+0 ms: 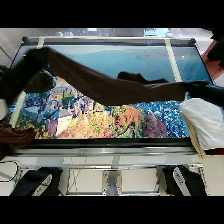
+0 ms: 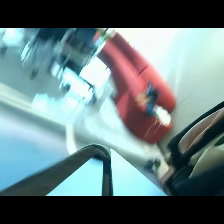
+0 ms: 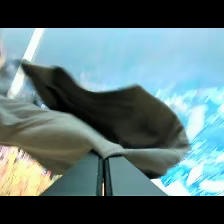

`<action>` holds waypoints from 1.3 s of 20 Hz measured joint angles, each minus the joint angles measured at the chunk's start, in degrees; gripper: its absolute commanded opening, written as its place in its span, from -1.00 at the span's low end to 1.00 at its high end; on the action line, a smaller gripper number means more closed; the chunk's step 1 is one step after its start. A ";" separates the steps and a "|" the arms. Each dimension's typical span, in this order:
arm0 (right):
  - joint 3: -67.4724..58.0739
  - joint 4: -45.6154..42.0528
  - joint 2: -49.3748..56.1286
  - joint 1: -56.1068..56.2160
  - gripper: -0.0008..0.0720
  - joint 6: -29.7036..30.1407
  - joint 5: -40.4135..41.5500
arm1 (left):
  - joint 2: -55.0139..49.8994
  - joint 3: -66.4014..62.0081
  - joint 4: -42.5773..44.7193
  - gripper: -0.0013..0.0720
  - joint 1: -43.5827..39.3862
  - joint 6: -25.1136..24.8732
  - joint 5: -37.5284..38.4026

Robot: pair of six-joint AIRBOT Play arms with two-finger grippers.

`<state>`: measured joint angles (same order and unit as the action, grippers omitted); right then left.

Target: Fold the shirts.

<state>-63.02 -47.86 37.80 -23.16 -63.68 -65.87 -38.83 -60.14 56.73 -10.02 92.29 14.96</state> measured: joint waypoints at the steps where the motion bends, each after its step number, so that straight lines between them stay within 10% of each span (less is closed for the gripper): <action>1: -2.91 -0.28 -2.40 -1.55 -0.91 -0.35 -0.48 | 2.21 -3.02 0.68 -0.93 0.00 -1.44 1.60; 11: -23.67 3.17 -5.75 -6.10 -0.91 -1.09 6.08 | 3.93 -23.41 9.09 -0.93 0.00 -8.20 18.40; 19: -18.93 10.32 14.93 1.25 -0.91 2.86 2.84 | -20.68 -24.70 31.17 -0.93 0.00 2.69 35.74; 26: -13.68 5.51 39.26 17.86 -0.91 6.34 30.69 | -43.50 -24.81 45.57 -0.93 0.00 17.16 23.39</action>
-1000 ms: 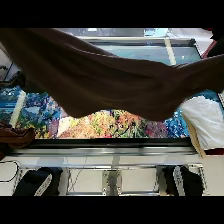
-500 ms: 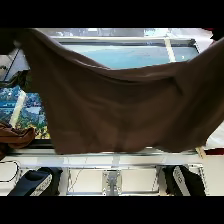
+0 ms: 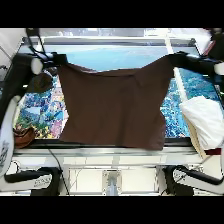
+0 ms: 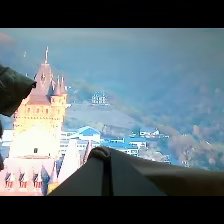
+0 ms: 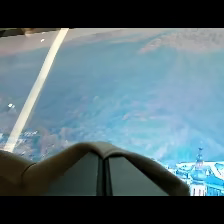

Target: Fold the shirts.

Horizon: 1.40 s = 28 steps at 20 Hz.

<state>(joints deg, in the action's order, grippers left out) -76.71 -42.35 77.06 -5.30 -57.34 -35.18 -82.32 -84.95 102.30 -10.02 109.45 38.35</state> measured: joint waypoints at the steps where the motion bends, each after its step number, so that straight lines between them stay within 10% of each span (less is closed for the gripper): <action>1: 0.20 -0.26 3.26 2.14 -0.90 0.17 5.31 | -2.40 0.00 0.70 -0.92 0.00 1.49 -2.19; 3: 0.44 -0.50 8.85 5.75 -0.38 0.31 14.73 | -6.45 0.00 1.55 -0.69 0.00 4.15 -6.86; 4: 0.48 -0.52 10.93 7.13 0.14 0.28 18.49 | -7.65 0.00 1.86 -0.09 0.02 5.05 -9.16; 6: 0.57 -0.70 13.66 8.90 0.16 0.24 24.20 | -8.74 -0.55 2.23 0.45 0.46 6.56 -14.16; 11: 0.61 -4.42 9.38 4.26 -0.14 -0.39 21.07 | -2.38 -3.69 2.67 0.44 5.66 6.88 -13.29; 20: 8.74 -22.95 -9.97 -22.64 -0.12 -9.64 -20.98 | 24.46 18.88 2.75 0.37 24.39 0.46 8.94; 28: 36.39 -13.88 -17.42 -30.21 0.36 -10.14 -35.63 | 38.99 48.61 -23.21 0.37 27.26 -8.35 17.51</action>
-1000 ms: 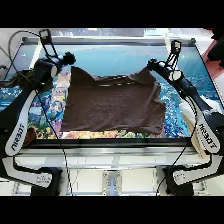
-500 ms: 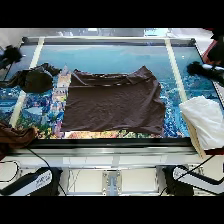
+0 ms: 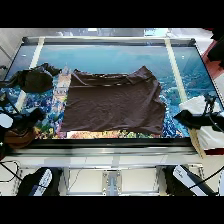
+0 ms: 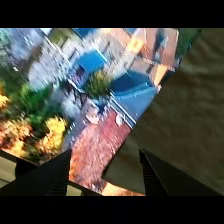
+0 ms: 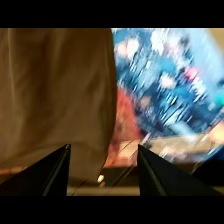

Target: Fold the shirts.

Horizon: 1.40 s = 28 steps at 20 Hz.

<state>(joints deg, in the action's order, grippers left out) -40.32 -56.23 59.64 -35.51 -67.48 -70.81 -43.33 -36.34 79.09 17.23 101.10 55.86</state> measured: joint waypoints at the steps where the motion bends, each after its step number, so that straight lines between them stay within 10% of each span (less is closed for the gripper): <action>1: 2.91 0.98 -0.24 -0.24 0.36 -0.04 -0.87 | 0.37 1.07 -2.56 0.37 0.07 -1.33 1.09; 17: 20.11 18.71 -0.07 5.38 0.18 4.17 19.65 | 1.31 3.98 -14.86 0.37 0.17 -7.76 4.57; 22: 20.26 22.40 1.29 8.48 -0.90 4.90 22.84 | 1.31 3.98 -14.97 0.35 0.17 -7.93 4.59; 28: 20.26 31.01 -0.55 9.11 -0.90 10.25 23.71 | 1.68 2.47 -16.98 0.33 0.24 -7.76 1.42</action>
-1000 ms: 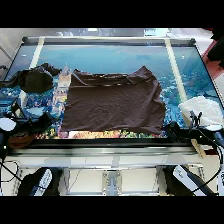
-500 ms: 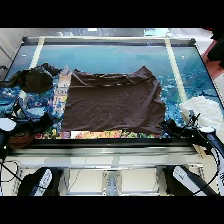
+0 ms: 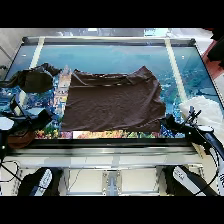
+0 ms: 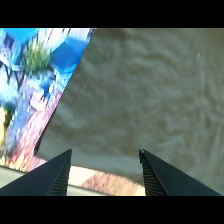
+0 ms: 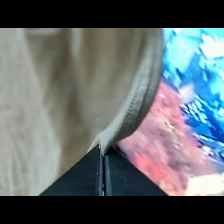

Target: Fold the shirts.

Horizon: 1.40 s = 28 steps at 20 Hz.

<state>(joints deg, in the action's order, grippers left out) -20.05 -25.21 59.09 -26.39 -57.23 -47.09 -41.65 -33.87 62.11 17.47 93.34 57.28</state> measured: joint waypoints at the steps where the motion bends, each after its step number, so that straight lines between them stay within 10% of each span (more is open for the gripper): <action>1: 0.00 0.72 -0.22 0.04 -0.90 0.46 -0.26 | 0.15 0.07 0.17 0.33 0.00 1.16 -0.76; 13: 0.00 3.28 -0.72 0.11 -0.90 3.50 -4.74 | 0.15 14.88 3.41 0.33 0.00 29.49 -12.61; 24: 0.00 7.48 -0.72 0.09 -0.90 4.96 -5.29 | -6.69 15.96 -6.14 0.33 0.00 22.03 -13.86; 28: 0.00 9.79 -0.72 0.11 -0.90 6.05 -5.88 | -8.50 15.96 -8.31 -0.17 0.00 20.00 -16.15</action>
<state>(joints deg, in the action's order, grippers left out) -20.05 -15.42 58.37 -26.28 -51.18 -52.97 -50.15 -17.91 53.80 17.47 113.34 41.12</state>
